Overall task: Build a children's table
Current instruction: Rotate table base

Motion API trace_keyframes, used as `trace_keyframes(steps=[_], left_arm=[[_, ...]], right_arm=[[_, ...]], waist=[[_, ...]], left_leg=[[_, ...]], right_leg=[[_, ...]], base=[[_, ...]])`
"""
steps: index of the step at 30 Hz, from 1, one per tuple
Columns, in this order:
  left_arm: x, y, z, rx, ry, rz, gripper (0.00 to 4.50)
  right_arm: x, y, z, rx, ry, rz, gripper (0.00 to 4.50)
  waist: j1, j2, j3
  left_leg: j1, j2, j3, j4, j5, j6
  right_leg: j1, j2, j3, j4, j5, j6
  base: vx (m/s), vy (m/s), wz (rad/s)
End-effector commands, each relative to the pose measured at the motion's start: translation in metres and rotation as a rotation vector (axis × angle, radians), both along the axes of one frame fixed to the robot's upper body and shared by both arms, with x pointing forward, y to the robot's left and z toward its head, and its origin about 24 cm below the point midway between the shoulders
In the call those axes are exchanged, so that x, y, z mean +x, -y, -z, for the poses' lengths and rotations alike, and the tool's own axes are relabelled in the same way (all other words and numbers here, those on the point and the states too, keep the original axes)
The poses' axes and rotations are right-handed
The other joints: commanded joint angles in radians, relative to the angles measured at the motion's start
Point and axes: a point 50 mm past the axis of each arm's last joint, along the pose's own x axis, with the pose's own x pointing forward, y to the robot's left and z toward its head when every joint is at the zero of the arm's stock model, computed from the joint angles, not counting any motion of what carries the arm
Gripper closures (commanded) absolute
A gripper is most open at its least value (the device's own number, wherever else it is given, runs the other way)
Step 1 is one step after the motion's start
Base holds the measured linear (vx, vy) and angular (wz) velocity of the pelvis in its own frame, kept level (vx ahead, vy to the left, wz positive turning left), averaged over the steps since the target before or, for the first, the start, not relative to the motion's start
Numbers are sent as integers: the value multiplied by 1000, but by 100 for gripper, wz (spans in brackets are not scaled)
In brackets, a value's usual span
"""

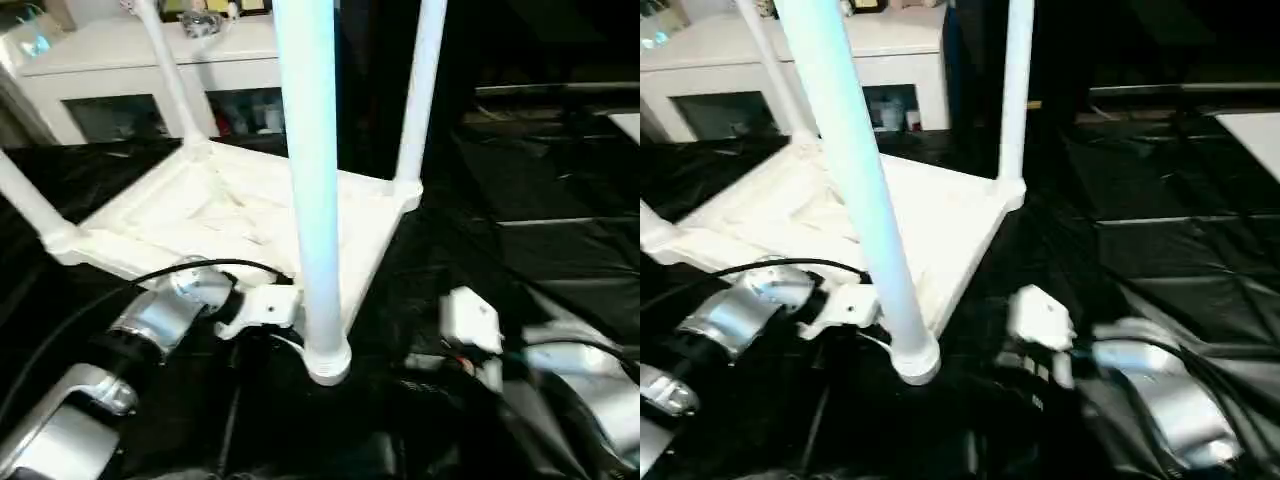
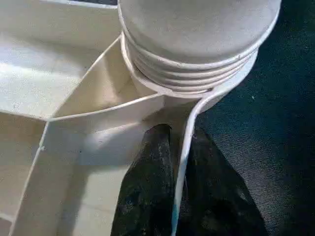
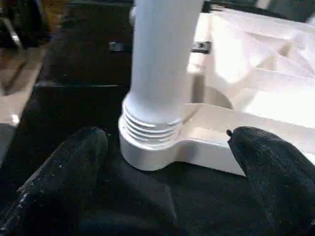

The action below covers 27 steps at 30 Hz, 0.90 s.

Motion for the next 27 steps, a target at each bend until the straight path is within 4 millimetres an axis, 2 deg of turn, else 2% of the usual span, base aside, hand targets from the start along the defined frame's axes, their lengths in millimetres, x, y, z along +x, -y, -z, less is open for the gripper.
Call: trace_keyframes(steps=[1, 3, 4, 5, 6, 7, 8, 9, 12, 13, 18, 19, 21, 27], left_arm=[[4, -27, 5, 12, 10, -197, 424], [1, -29, 13, -17, -3, -319, 424], [1, -29, 13, -17, -3, -319, 426], [-1, -21, 15, -81, -24, -389, 433], [-1, -19, 14, -98, -26, -404, 433], [-2, -14, 15, -122, -27, -431, 435], [-2, -10, 15, -144, -24, -460, 436], [-2, -9, 16, -147, -22, -466, 437], [6, 9, 11, -240, 102, -525, 447], [6, 9, 11, -240, 102, -525, 447], [10, 24, 3, -276, 240, -449, 447], [10, 24, 3, -276, 240, -449, 447], [10, 26, 1, -281, 250, -434, 447], [10, 30, 0, -312, 239, -392, 447]], right_arm=[[1, 2, 2, -13, 7, 12, 0], [-1, 3, 3, 1, -3, 41, 0], [-1, 3, 3, 1, -3, 41, 0], [-2, 7, 3, 15, -10, 71, 0], [-2, 8, 2, 24, -12, 82, 0], [-1, 10, 2, 39, -16, 101, 0], [0, 12, 4, 53, -20, 129, 0], [0, 12, 4, 53, -20, 135, 0], [11, 16, 9, 20, 25, 221, 0], [11, 16, 9, 20, 25, 221, 0], [22, 15, 9, 15, 68, 320, 0], [22, 15, 9, 15, 68, 320, 0], [23, 15, 10, 11, 79, 338, 0], [23, 13, 12, 21, 85, 358, 0]], waist=[[4, -24, -56], [-5, -23, -56], [-11, -27, -55], [-13, -52, -56], [-10, -40, -59], [-10, -63, -58], [-9, -59, -52], [-9, -56, -54], [-8, -61, -48], [-8, -63, -51], [1, -68, -56], [4, -62, -57], [10, -60, -58], [16, -61, -59]], left_leg=[[-9, 56, -27, -86, -146, 60], [-10, 56, -26, -84, -147, 65], [-14, 53, -27, -84, -134, 73], [-14, 50, -21, -80, -124, 84], [-13, 52, -24, -79, -108, 86], [-17, 49, -21, -77, -88, 97], [-13, 49, -20, -79, -97, 101], [-12, 50, -19, -78, -101, 99], [-6, 49, -18, -82, -135, 93], [-5, 48, -18, -82, -146, 84], [-5, 49, -18, -81, -111, 91], [-4, 51, -17, -81, -102, 90], [-5, 51, -18, -81, -95, 87], [-6, 52, -17, -80, -84, 90]], right_leg=[[45, -89, 46, -85, -241, -208], [48, -90, 47, -84, -209, -223], [52, -89, 46, -82, -193, -227], [52, -89, 46, -87, -198, -225], [55, -94, 47, -80, -192, -229], [55, -92, 45, -82, -208, -218], [46, -90, 44, -89, -236, -216], [46, -90, 45, -89, -246, -213], [37, -84, 43, -100, -301, -200], [39, -83, 44, -100, -319, -192], [40, -83, 47, -92, -226, -184], [40, -84, 47, -91, -207, -189], [42, -85, 48, -87, -187, -196], [44, -85, 47, -82, -136, -211]], base=[[0, 0, 0], [0, 0, 0], [0, 0, 0], [0, 0, 0], [0, 0, 0], [0, 0, 0], [0, 0, 0], [0, 0, 0], [0, 0, 0], [0, 0, 0], [0, 0, 0], [0, 0, 0], [0, 0, 0], [0, 0, 0]])
